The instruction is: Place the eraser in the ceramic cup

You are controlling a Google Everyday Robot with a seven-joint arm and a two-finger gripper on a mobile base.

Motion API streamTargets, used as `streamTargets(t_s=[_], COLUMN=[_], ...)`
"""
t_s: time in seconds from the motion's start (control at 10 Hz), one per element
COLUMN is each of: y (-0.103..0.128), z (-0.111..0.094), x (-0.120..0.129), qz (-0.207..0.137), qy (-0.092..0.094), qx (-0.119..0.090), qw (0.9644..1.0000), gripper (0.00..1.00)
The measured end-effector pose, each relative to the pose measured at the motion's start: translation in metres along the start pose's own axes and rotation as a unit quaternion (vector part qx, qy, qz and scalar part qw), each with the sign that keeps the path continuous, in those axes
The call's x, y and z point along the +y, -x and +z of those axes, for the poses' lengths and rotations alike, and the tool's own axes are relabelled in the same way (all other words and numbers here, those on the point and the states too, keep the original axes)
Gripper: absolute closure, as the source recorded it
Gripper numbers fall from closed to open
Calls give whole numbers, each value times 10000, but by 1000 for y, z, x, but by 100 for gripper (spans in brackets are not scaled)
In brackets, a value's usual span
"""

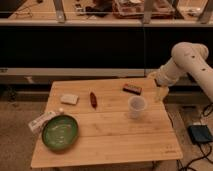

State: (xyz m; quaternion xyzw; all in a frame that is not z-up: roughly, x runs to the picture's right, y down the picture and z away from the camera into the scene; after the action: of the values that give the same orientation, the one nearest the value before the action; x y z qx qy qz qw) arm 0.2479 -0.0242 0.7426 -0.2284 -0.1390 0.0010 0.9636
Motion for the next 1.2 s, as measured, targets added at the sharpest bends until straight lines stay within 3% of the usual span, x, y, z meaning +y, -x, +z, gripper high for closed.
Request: streamTargets(t_s=[0.1,0.4,0.7,1.0,1.2], y=[4,4,3,9,11], z=[2,6,5,28,47], x=[-32,-59,-59,-58,-57], qz=[51,157,127,69,113], qy=[-290,-586,-591,-452,-411], qx=[-83,-229,-198,-254,-464], qw=[9995,9979,9980,9986,9980], gripper=[20,20,20,20,20])
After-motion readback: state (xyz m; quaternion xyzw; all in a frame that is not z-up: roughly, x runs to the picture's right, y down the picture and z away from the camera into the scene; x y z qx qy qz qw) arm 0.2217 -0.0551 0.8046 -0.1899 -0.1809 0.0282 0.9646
